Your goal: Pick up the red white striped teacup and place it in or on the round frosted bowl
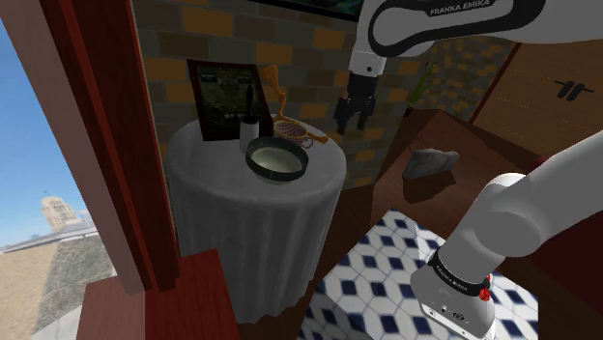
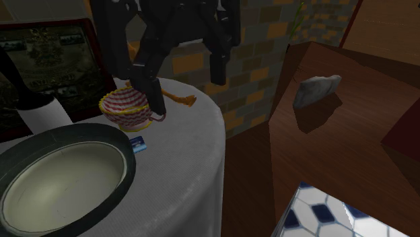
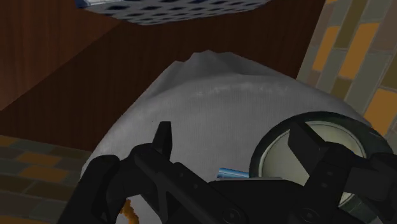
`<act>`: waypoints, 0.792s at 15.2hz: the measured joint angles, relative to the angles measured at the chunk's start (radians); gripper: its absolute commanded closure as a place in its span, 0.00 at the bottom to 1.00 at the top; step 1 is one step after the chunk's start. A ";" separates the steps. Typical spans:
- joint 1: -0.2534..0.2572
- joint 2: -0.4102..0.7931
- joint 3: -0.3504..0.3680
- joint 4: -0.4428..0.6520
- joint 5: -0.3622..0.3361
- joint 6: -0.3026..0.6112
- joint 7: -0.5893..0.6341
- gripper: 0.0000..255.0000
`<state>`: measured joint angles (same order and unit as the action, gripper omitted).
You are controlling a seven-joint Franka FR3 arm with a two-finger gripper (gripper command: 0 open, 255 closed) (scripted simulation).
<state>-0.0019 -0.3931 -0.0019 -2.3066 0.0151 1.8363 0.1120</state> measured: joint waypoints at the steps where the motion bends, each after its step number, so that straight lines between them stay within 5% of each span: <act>1: 0.001 0.042 0.004 0.024 -0.002 0.022 0.007 0.00; 12: 0.008 0.452 0.026 0.323 -0.046 0.172 0.073 0.00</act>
<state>0.0057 0.0585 0.0243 -1.9837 -0.0312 2.0080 0.1850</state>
